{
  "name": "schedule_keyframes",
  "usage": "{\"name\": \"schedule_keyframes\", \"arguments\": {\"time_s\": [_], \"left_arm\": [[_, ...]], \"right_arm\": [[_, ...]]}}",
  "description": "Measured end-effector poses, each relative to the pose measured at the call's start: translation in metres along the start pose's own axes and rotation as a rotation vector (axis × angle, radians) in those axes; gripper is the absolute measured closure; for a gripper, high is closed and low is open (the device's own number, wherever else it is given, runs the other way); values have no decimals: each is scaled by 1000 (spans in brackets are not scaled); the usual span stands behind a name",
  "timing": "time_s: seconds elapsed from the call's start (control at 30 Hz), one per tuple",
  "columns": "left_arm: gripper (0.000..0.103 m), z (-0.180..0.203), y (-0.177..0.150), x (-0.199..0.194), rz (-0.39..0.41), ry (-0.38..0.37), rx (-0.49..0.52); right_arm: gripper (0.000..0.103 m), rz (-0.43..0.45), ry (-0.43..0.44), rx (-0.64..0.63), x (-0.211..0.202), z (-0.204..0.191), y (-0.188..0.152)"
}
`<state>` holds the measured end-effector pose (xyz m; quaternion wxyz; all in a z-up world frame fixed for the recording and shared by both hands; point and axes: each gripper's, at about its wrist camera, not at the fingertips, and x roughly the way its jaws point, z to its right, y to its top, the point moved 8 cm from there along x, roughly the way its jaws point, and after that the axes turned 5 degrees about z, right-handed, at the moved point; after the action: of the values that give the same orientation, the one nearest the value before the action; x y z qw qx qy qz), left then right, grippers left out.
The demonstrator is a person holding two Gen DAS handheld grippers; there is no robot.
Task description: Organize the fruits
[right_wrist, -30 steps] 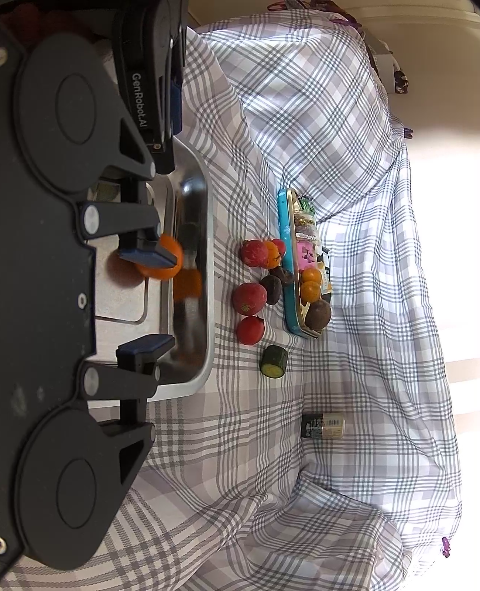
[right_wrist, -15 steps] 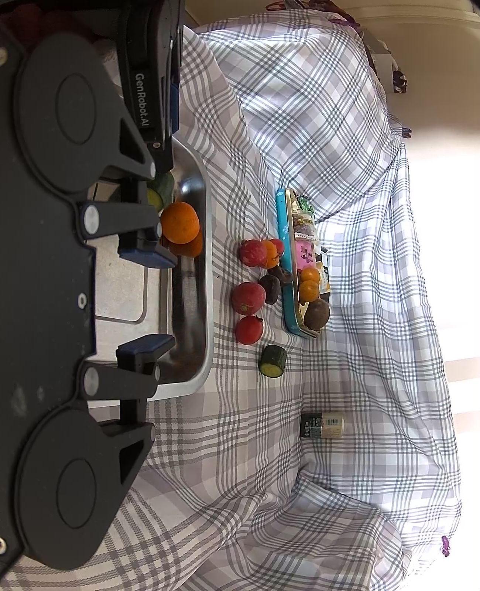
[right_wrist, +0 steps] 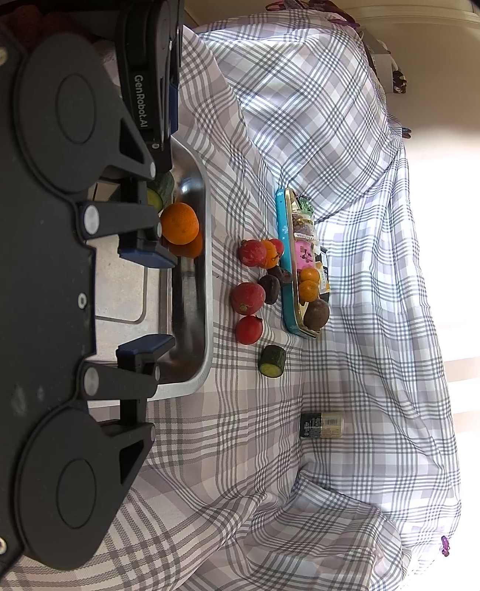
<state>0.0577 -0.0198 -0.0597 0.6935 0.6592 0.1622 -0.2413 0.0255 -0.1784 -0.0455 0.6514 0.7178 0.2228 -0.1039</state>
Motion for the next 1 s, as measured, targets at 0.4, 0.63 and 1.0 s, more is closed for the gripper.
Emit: {"name": "schedule_keyframes", "arguments": {"time_s": [0.4,0.63,1.0], "left_arm": [[50,0,-1,0,-2,1,1],[50,-1,-1,0,-1,2,4],[50,2,0,-2,5,7,21]], "right_arm": [[61,1,-1,0,0,0,0],[61,1,-1,0,0,-1,0],[61,3,-3,-8,-1,0,1]]}}
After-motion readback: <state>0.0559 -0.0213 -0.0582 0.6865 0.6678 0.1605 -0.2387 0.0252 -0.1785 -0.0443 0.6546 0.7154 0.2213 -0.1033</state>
